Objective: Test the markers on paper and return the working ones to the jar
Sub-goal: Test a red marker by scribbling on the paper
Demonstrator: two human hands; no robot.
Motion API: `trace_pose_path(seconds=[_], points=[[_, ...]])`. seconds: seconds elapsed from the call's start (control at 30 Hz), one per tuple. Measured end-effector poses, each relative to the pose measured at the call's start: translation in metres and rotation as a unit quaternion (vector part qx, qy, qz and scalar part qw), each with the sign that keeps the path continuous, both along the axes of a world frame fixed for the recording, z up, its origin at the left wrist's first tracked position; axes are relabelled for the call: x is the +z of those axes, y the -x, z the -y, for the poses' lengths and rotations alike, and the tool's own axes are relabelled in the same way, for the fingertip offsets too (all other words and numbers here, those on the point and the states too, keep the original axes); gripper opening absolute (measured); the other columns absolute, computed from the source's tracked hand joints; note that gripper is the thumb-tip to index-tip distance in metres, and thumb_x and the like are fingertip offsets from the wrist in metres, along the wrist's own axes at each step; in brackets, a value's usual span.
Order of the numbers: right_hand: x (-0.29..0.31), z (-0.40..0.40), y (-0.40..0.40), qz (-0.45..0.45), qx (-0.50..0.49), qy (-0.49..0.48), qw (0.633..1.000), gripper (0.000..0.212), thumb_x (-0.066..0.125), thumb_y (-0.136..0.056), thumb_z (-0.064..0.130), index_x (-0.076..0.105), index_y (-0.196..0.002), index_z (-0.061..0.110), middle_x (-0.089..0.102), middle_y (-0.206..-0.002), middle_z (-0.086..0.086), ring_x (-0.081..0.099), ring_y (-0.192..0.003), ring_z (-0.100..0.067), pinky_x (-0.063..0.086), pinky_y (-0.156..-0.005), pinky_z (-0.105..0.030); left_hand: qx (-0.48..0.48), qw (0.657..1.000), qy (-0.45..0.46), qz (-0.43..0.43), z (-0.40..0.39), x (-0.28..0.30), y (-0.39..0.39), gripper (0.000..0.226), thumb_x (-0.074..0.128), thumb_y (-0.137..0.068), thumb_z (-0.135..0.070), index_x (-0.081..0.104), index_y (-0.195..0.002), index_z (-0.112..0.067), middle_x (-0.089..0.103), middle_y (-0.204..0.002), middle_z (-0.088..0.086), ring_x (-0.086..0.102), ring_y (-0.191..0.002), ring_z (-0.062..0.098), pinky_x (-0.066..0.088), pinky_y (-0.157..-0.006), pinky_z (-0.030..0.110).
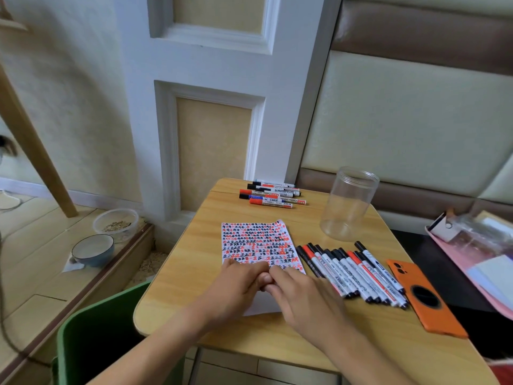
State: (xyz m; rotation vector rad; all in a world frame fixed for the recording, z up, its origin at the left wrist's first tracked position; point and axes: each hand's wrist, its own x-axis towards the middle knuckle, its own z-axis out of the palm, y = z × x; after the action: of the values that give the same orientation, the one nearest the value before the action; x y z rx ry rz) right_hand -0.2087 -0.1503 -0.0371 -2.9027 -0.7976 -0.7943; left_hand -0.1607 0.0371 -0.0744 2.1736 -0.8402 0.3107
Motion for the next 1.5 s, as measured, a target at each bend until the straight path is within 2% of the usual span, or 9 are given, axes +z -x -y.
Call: trace_pose_path(seconds=[0.1,0.3,0.47,0.63,0.87,1.03,1.23,1.37,1.5], points=[[0.0,-0.002,0.0,-0.013,-0.014,0.009,1.0,0.018,0.048,-0.096,0.051,0.05,-0.1,0.033,0.057,-0.068,0.013,0.056,-0.047,-0.011,0.022,-0.046,-0.025,-0.004,1.0,0.006,-0.002,0.0,-0.001,-0.001,0.028,0.037,-0.109,-0.043,0.042,-0.081,-0.036,0.049,-0.066,-0.016,0.043,-0.06,0.007,0.028,-0.063,0.029],[0.001,0.006,-0.009,-0.084,-0.004,-0.022,0.996,0.035,0.028,-0.101,0.066,0.042,-0.111,0.035,0.064,-0.077,0.006,0.063,-0.067,-0.023,0.036,-0.052,-0.035,-0.001,1.0,0.002,0.004,-0.004,-0.003,-0.007,0.037,0.032,-0.107,-0.053,0.048,-0.084,-0.029,0.055,-0.071,-0.006,0.052,-0.066,0.018,0.034,-0.066,0.036],[0.0,0.007,-0.015,-0.154,-0.046,-0.059,0.985,0.039,0.035,-0.102,0.065,0.044,-0.11,0.029,0.052,-0.089,0.011,0.06,-0.082,-0.019,0.046,-0.068,-0.036,0.014,0.999,-0.028,-0.017,-0.013,0.004,-0.019,0.042,0.038,-0.102,-0.059,0.059,-0.086,-0.026,0.056,-0.071,-0.012,0.052,-0.067,0.006,0.034,-0.066,0.031],[-0.009,0.01,-0.018,-0.184,-0.073,-0.046,0.979,0.041,0.033,-0.107,0.054,0.046,-0.131,0.024,0.058,-0.105,0.009,0.061,-0.089,-0.015,0.049,-0.072,-0.033,0.129,0.99,-0.056,-0.007,-0.028,0.003,-0.039,0.013,0.06,-0.096,-0.048,0.066,-0.102,-0.038,0.056,-0.098,-0.02,0.056,-0.09,0.001,0.051,-0.087,0.041],[-0.014,0.008,-0.018,-0.188,-0.09,-0.039,0.977,0.035,0.031,-0.108,0.043,0.04,-0.136,0.025,0.056,-0.104,0.01,0.049,-0.08,-0.011,0.045,-0.069,-0.03,0.19,0.978,-0.085,0.001,-0.013,0.003,-0.06,0.016,0.068,-0.093,-0.042,0.067,-0.107,-0.034,0.058,-0.112,-0.013,0.06,-0.099,0.009,0.049,-0.095,0.042],[-0.015,0.008,-0.018,-0.184,-0.094,-0.034,0.978,0.035,0.031,-0.108,0.042,0.039,-0.138,0.026,0.052,-0.102,0.012,0.047,-0.079,-0.01,0.039,-0.067,-0.029,0.202,0.972,-0.123,0.007,-0.008,-0.001,-0.06,0.021,0.064,-0.096,-0.041,0.065,-0.115,-0.033,0.06,-0.121,-0.011,0.057,-0.106,0.012,0.037,-0.096,0.033],[-0.012,0.011,-0.019,-0.195,-0.085,-0.035,0.977,0.032,0.032,-0.108,0.042,0.04,-0.134,0.026,0.051,-0.101,0.012,0.049,-0.08,-0.011,0.042,-0.068,-0.031,0.162,0.979,-0.119,-0.021,-0.018,-0.002,-0.058,0.033,0.064,-0.096,-0.042,0.062,-0.128,-0.032,0.06,-0.131,-0.009,0.06,-0.113,0.016,0.047,-0.1,0.037],[-0.009,0.018,-0.019,-0.209,-0.06,-0.113,0.97,0.024,0.031,-0.108,0.041,0.05,-0.116,0.029,0.054,-0.094,0.017,0.053,-0.078,-0.004,0.048,-0.07,-0.03,0.185,0.97,-0.159,-0.015,-0.031,0.001,-0.051,0.052,0.054,-0.099,-0.053,0.049,-0.147,-0.032,0.047,-0.153,-0.009,0.046,-0.138,0.013,0.033,-0.117,0.041],[-0.002,0.025,-0.023,-0.207,-0.038,-0.259,0.943,0.012,0.04,-0.108,0.028,0.048,-0.115,0.034,0.058,-0.08,0.012,0.054,-0.064,-0.006,0.038,-0.056,-0.03,0.221,0.942,-0.243,-0.064,-0.049,0.004,-0.043,0.07,0.037,-0.097,-0.07,0.029,-0.158,-0.036,0.019,-0.168,-0.008,0.007,-0.156,0.012,0.006,-0.127,0.048]])
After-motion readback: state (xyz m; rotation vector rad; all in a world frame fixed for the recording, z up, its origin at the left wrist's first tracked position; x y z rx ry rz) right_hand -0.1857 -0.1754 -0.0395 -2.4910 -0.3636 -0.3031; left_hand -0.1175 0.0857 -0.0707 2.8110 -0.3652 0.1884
